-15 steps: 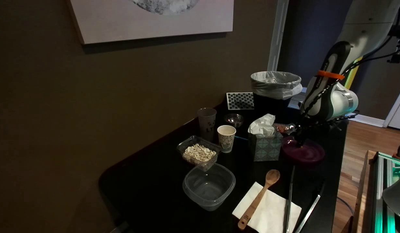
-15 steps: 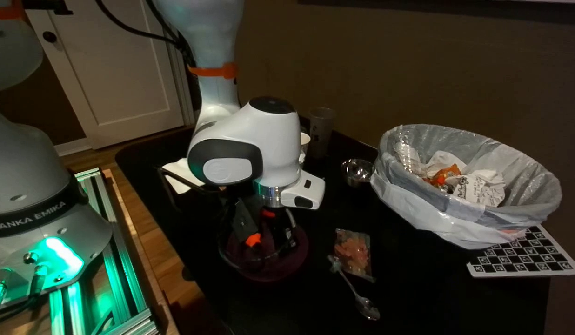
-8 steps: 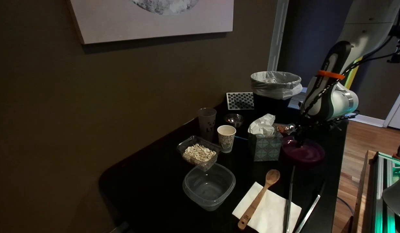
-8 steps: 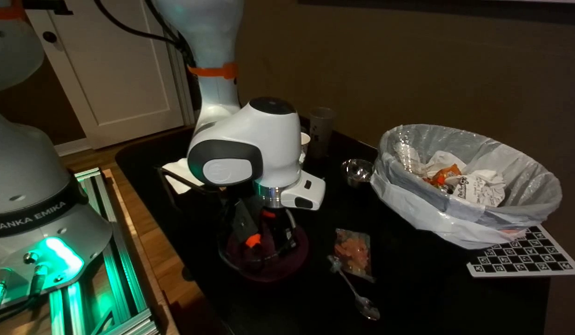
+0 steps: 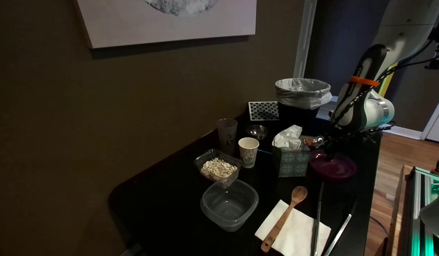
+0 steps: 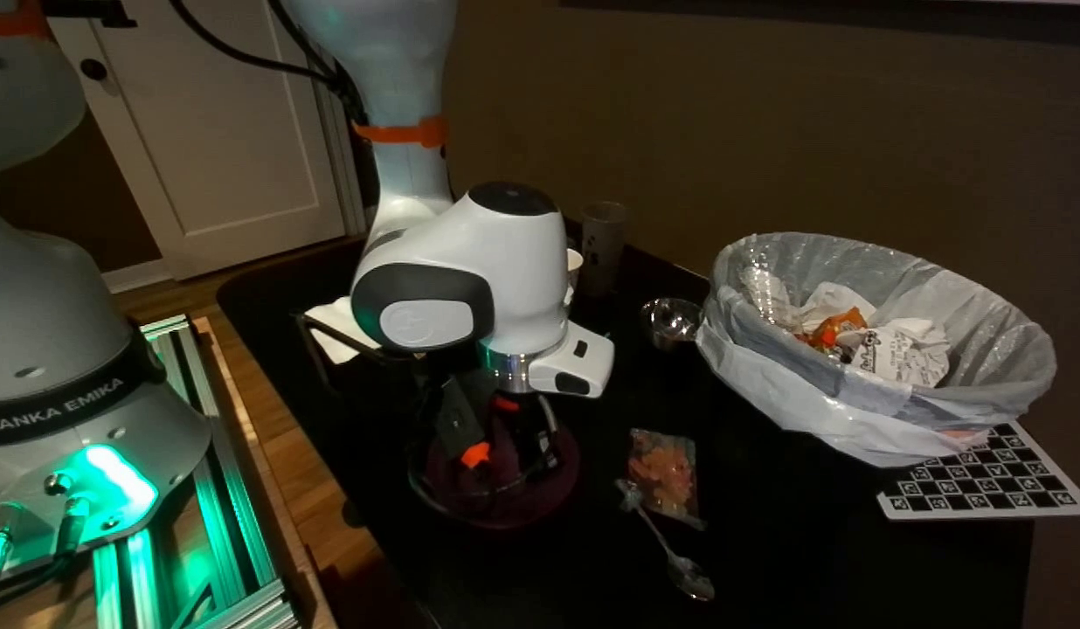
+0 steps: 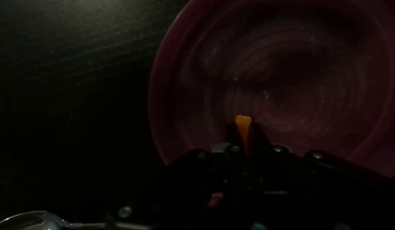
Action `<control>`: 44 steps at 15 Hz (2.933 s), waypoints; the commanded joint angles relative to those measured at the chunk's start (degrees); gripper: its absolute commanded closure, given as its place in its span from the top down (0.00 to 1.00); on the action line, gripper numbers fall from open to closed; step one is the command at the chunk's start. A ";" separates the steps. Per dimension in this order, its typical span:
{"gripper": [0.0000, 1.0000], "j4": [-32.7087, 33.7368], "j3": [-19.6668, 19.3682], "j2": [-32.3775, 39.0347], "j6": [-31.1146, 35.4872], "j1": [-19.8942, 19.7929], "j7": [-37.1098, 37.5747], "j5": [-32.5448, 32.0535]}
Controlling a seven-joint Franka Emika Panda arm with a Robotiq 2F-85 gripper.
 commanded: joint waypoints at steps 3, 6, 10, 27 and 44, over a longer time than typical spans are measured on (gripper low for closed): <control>0.07 -0.88 0.58 -1.75 2.07 -2.02 1.46 -1.92; 0.06 -1.26 -0.07 -3.50 3.00 -2.52 1.63 -2.28; 0.06 -1.79 -1.37 -6.01 4.08 -4.10 1.77 -2.79; 0.92 -2.18 -5.68 -9.63 5.08 -9.33 0.41 -0.62; 0.61 -2.09 -7.98 -9.40 5.27 -8.15 0.40 -0.44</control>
